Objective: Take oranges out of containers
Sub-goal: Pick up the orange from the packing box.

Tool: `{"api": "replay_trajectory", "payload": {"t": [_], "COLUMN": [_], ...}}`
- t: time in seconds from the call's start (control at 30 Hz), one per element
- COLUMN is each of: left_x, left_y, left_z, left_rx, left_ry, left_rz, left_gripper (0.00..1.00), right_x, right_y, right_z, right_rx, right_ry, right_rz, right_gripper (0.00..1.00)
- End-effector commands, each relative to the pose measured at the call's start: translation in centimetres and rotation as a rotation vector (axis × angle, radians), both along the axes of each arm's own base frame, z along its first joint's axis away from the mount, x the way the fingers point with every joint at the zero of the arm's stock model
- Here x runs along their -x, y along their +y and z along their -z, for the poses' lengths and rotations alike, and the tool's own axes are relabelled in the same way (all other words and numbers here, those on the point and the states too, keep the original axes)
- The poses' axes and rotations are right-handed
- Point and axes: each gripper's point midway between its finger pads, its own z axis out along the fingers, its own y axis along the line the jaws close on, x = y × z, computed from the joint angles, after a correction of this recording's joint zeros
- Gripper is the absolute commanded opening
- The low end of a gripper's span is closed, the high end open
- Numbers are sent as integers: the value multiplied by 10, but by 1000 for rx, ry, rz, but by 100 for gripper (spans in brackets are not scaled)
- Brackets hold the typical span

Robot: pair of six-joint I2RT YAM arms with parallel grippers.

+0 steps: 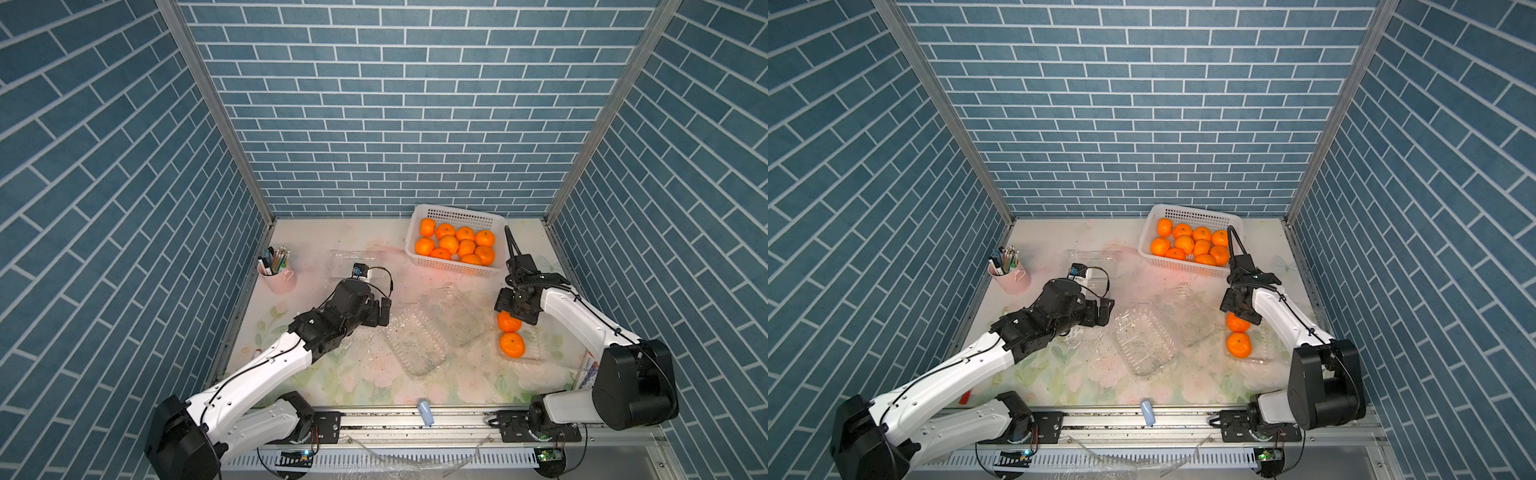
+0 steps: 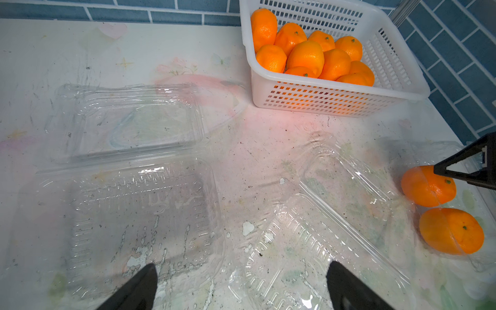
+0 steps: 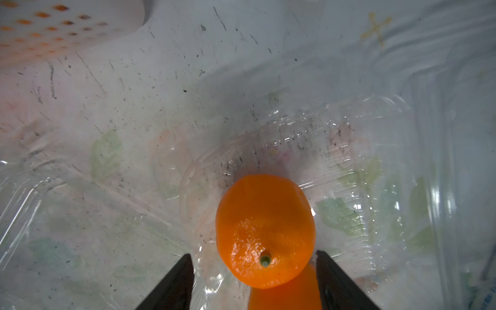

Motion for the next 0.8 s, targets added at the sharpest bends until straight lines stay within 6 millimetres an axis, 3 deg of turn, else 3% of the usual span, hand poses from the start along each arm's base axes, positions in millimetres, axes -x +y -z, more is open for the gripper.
{"api": "replay_trajectory", "payload": {"t": [0.0, 0.37, 0.77], "left_x": [0, -1, -4], "left_y": [-1, -5, -13], "left_z": [4, 8, 12], "left_rx": [0, 3, 6], "left_ry": [18, 37, 58], "left_rz": [1, 13, 34], "left_gripper": [99, 99, 99], "right_x": [-1, 2, 7], "right_y": [-4, -11, -13], "right_z": [11, 35, 48], "right_rx": [12, 62, 59], "right_ry": [13, 101, 134], "right_rz": [34, 29, -13], "right_gripper": [72, 72, 78]}}
